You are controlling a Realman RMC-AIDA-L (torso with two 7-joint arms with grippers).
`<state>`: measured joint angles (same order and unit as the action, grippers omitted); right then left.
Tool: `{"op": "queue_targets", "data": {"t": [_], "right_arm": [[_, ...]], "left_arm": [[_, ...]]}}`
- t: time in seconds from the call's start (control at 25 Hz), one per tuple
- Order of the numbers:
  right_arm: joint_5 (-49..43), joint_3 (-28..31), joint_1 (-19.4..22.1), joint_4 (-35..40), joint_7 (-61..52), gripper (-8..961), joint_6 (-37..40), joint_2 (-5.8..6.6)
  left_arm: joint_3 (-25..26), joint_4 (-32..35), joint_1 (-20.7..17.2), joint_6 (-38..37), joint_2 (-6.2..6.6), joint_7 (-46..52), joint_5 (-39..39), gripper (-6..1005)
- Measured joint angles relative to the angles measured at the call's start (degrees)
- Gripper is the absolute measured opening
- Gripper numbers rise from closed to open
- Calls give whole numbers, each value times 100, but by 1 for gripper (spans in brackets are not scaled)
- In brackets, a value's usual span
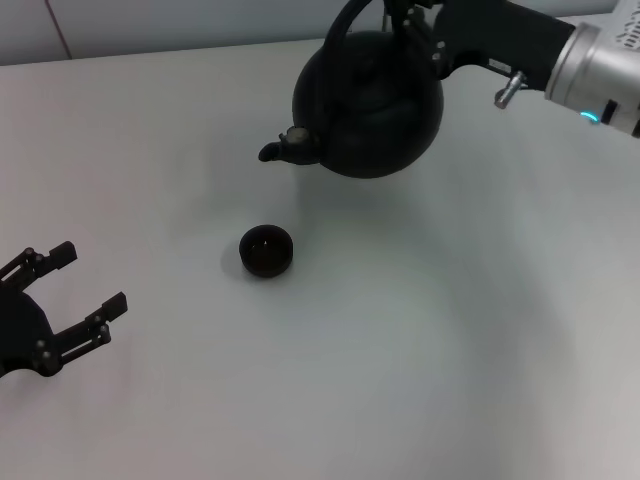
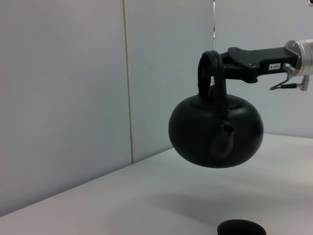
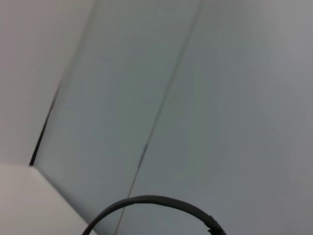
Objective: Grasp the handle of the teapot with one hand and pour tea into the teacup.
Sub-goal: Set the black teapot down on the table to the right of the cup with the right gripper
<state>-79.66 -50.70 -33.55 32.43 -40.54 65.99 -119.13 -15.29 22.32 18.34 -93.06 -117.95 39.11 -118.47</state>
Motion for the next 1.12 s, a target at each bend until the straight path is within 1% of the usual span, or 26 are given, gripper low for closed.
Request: {"op": "queue_targets", "data": {"t": [0.16, 0.44, 0.68, 0.88, 1.12], "right_arm": [[246, -1, 73, -307, -439, 100, -8, 0], [273, -9, 137, -653, -608, 108, -196, -4], [275, -1, 290, -668, -578, 114, -254, -3], [276, 0, 323, -707, -497, 119, -257, 0], [326, 84, 323, -909, -118, 125, -323, -14]], "left_arm": [[0, 0, 2, -1, 0, 0, 0, 834], [0, 0, 3, -2, 0, 0, -1, 834], [0, 1, 3, -2, 0, 0, -1, 834], [0, 1, 2, -2, 0, 0, -1, 834], [0, 1, -10, -14, 0, 0, -1, 833]]}}
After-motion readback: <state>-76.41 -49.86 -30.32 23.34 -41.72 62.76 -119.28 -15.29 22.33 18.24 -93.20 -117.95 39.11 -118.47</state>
